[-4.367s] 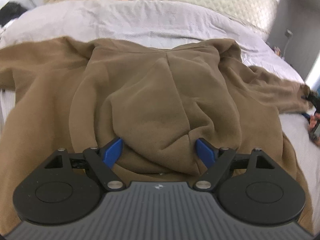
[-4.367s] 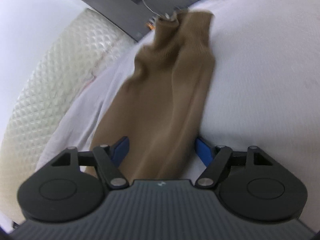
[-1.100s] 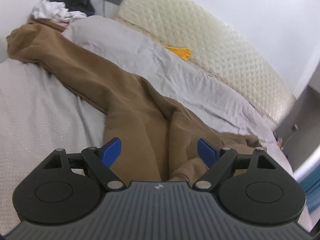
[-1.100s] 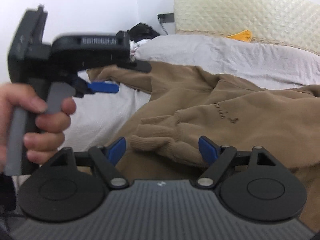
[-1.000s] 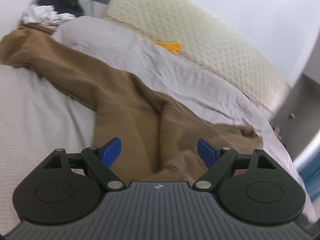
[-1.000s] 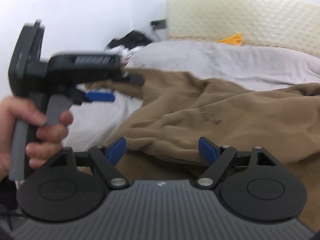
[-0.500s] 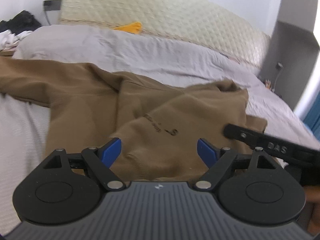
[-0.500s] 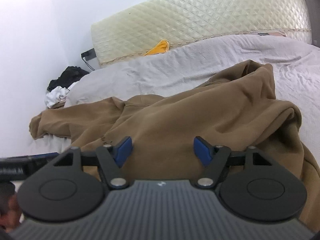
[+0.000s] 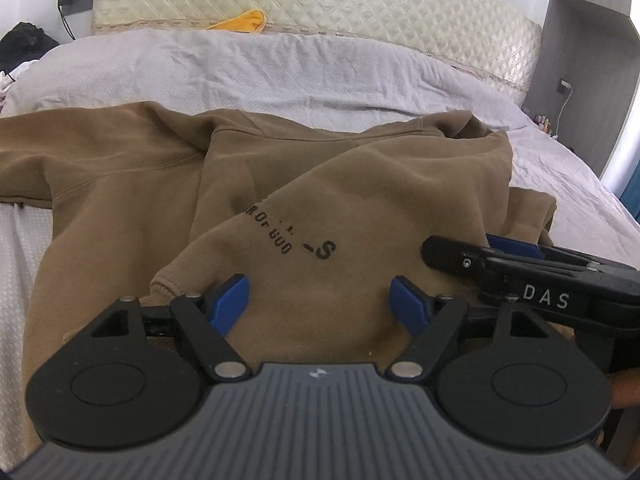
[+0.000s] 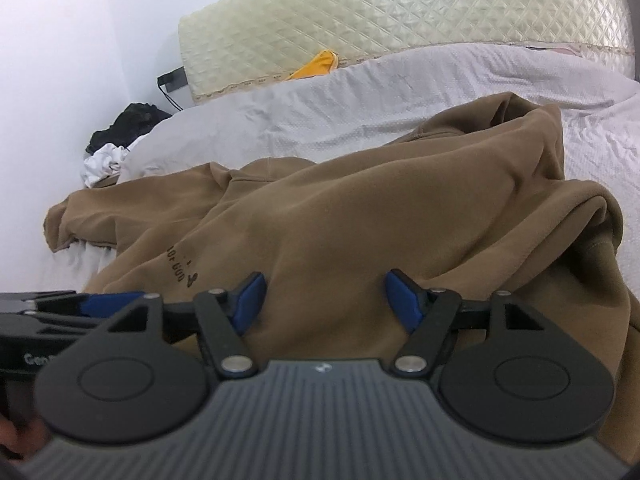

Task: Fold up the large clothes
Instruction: 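Lay the sleeve over the hoodie and open the right gripper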

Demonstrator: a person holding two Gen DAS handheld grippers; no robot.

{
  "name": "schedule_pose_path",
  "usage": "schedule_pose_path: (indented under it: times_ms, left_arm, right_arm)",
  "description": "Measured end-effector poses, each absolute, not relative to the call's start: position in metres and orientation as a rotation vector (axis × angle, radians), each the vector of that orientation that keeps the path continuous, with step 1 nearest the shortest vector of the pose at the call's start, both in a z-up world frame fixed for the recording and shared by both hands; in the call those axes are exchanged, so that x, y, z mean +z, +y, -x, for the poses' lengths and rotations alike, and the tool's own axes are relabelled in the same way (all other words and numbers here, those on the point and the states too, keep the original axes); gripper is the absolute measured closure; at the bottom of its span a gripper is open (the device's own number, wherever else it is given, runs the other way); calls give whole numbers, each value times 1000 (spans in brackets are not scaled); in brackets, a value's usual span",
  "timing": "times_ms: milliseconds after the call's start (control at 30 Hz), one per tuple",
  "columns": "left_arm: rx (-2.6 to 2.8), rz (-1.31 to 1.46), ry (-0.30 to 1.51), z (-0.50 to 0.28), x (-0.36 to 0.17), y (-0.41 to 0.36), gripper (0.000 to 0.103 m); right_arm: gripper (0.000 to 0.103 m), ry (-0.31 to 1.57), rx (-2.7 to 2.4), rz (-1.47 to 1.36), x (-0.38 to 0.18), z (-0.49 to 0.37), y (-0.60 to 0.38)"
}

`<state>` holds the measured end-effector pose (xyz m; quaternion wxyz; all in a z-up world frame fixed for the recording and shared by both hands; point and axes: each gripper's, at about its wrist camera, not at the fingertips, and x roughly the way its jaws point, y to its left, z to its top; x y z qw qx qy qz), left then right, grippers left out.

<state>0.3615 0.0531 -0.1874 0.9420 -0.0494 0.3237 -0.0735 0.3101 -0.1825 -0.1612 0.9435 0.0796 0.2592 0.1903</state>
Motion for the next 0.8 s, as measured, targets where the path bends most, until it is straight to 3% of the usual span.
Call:
schedule_pose_path:
  times_ms: [400,800]
  left_arm:
    - [-145,106,715,-369,-195,55,20]
    - [-101,204,571,-315,-161,71,21]
  right_arm:
    - [28,555,392,-213,-172,-317,-188]
    - [30,448,357,-266,-137,-266,-206]
